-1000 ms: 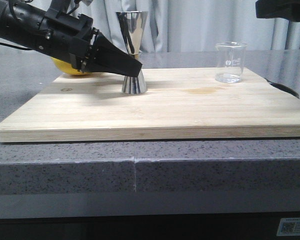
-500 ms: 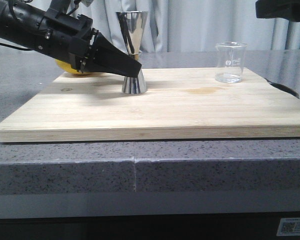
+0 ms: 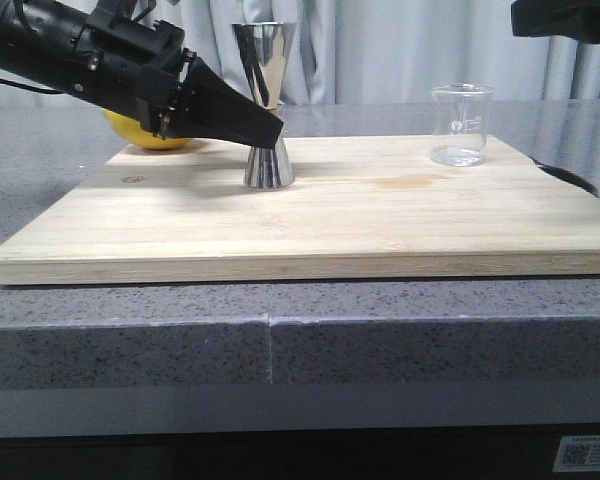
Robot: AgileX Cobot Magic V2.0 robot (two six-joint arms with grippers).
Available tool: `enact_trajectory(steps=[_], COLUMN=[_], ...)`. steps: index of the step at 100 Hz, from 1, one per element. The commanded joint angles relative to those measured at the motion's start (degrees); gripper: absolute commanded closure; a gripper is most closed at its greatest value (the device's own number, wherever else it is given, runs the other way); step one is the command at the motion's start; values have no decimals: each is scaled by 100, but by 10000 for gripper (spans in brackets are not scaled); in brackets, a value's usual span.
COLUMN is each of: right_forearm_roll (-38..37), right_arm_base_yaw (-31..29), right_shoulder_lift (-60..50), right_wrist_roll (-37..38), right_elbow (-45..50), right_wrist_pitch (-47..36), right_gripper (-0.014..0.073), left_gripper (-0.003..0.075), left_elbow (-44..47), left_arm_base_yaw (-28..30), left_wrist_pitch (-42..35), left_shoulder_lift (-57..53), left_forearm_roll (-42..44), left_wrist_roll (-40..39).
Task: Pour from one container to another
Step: 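Open the left gripper around the jigger and slide it back, then lift the left gripper up and away from the jigger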
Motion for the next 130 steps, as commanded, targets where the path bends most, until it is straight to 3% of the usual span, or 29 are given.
enact_trajectory(steps=[1, 94, 130], right_forearm_roll=[51, 51, 51], right_arm_base_yaw=[-25, -25, -25], right_shoulder_lift=[-166, -166, -166], right_wrist_roll=[-1, -1, -1], right_elbow=[-149, -149, -149], right_wrist_pitch=[-387, -387, -387], right_gripper=[165, 165, 165], left_gripper=[267, 267, 267], left_elbow=[-118, -118, -118], left_arm_base_yaw=[38, 48, 471], left_wrist_pitch=[518, 518, 518], left_shoulder_lift=[-417, -850, -1062], left_forearm_roll=[-318, 193, 348], left_wrist_roll=[-50, -226, -386])
